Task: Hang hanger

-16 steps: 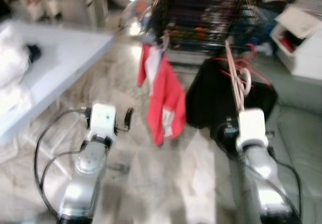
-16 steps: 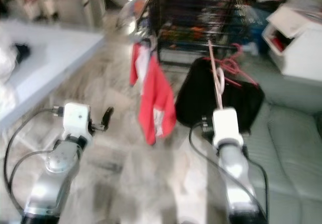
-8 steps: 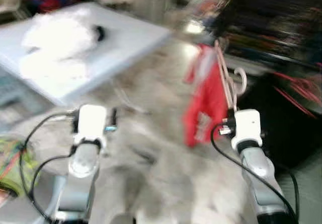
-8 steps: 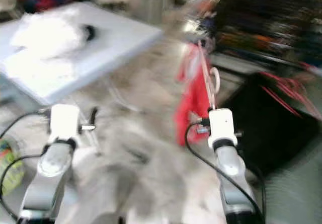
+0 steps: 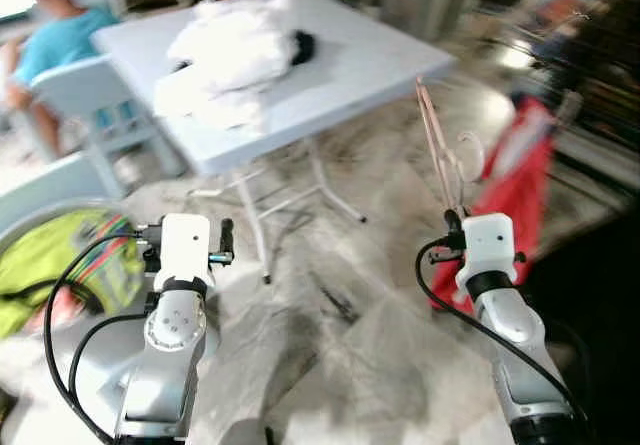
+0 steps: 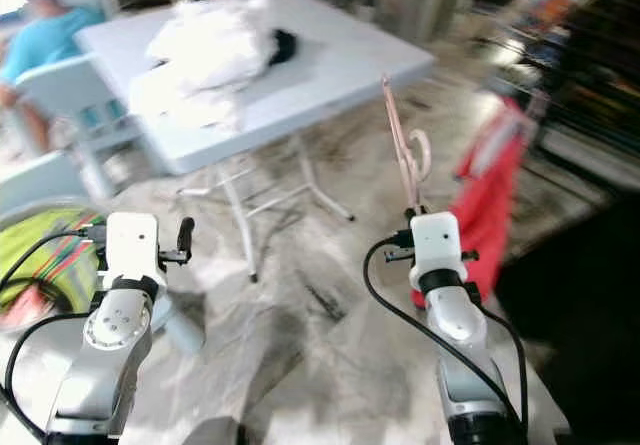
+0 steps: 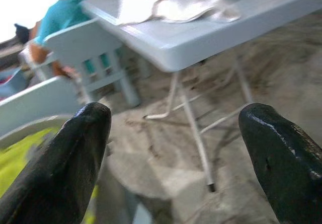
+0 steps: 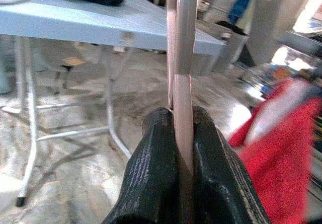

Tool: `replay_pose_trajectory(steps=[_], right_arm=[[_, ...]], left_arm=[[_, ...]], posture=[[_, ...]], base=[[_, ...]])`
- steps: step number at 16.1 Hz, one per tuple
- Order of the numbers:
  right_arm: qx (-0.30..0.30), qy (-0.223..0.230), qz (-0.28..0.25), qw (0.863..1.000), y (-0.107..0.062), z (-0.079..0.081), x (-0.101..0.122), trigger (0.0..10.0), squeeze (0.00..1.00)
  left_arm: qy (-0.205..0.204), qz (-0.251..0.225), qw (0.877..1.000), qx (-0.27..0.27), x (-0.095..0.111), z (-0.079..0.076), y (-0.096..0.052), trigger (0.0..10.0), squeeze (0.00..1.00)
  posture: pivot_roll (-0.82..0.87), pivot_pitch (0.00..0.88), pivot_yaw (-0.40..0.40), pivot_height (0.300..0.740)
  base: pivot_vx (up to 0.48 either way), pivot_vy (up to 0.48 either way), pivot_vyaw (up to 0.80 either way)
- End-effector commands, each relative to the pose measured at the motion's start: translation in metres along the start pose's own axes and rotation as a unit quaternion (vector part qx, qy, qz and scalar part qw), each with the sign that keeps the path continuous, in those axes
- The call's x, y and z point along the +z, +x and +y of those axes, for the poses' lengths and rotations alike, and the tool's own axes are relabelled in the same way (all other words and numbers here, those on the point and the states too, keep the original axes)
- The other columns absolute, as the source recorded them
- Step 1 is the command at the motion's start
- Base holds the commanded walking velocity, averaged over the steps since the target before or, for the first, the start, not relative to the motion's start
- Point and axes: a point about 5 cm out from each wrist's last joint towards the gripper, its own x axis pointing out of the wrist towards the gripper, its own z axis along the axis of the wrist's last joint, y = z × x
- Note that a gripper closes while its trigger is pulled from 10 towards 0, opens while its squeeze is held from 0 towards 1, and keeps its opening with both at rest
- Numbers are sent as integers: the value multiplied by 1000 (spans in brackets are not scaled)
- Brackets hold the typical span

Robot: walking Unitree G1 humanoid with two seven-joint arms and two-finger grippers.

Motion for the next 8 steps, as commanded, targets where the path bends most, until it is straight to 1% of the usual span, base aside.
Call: replay_pose_trajectory(steps=[1,4,8], right_arm=[[6,11,-11,1000,1,3,5,10000,0],[7,13,-13,1000,2,4,6,10000,0],[3,21,-11,1000,3,3,6,10000,0]], left_arm=[[8,1,1000,10,1,7,1,10000,0],[10,-3,1000,12,2,7,2,10000,0],[7,1,1000,15,3,6,3,10000,0]], posture=[[27,6,-13,740],[28,12,-11,740],[33,15,-14,740]], base=[[0,480,788],[0,480,527],[0,480,0]])
